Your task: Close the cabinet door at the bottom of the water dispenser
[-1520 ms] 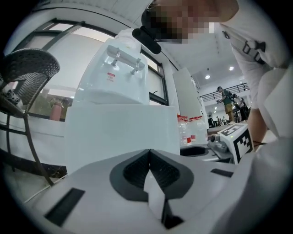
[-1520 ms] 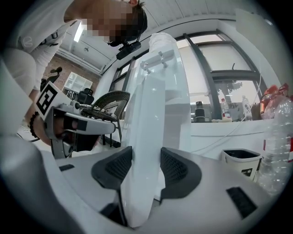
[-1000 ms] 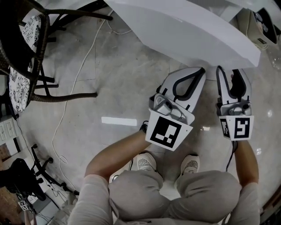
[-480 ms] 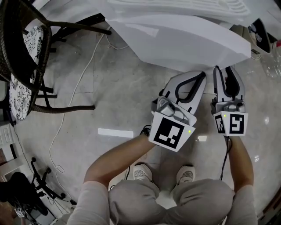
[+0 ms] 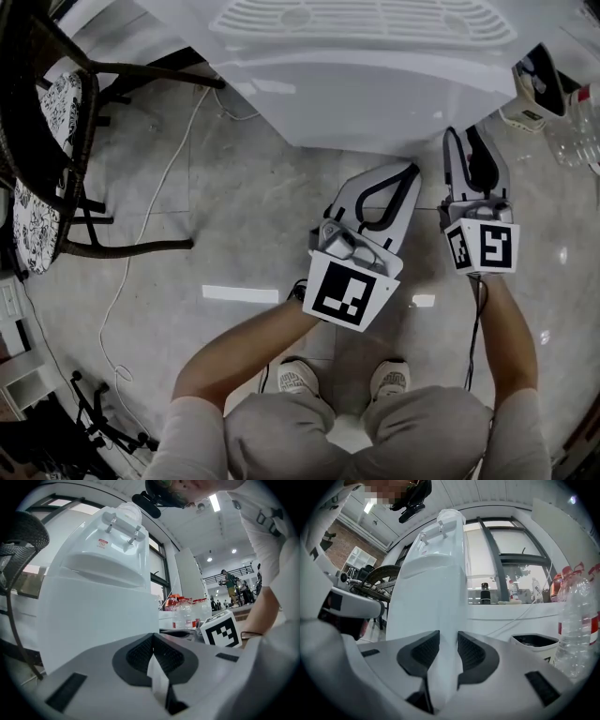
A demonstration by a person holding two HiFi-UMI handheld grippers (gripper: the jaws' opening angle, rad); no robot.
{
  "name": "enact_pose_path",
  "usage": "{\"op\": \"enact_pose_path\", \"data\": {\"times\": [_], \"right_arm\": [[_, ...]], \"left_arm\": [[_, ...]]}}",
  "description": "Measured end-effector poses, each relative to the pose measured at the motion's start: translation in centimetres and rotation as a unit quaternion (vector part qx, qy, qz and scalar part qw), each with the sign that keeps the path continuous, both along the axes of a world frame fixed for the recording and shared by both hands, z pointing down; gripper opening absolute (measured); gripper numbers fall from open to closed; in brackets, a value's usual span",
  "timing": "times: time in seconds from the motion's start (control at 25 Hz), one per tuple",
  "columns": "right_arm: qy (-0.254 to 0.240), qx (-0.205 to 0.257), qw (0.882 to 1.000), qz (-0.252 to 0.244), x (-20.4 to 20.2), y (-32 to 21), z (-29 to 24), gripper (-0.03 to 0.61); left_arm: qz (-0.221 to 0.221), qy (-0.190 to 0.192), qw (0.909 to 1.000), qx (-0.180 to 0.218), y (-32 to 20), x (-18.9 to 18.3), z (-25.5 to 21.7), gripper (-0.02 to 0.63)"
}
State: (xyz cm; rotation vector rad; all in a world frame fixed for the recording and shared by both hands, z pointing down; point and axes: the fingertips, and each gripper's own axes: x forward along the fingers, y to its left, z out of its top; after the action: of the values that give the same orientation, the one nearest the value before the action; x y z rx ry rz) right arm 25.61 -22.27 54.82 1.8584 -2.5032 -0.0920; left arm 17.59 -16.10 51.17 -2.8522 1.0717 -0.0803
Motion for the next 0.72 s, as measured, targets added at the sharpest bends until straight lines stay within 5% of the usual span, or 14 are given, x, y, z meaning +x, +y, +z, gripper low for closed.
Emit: {"op": "enact_pose_path", "data": {"times": [0.72], "right_arm": [[0.008, -0.001, 1.0, 0.025, 0.7, -3.0, -0.2, 0.103]], "left_arm": [[-0.01, 0.003, 0.9999, 0.002, -0.2, -0.9, -0.4, 0.008]]}}
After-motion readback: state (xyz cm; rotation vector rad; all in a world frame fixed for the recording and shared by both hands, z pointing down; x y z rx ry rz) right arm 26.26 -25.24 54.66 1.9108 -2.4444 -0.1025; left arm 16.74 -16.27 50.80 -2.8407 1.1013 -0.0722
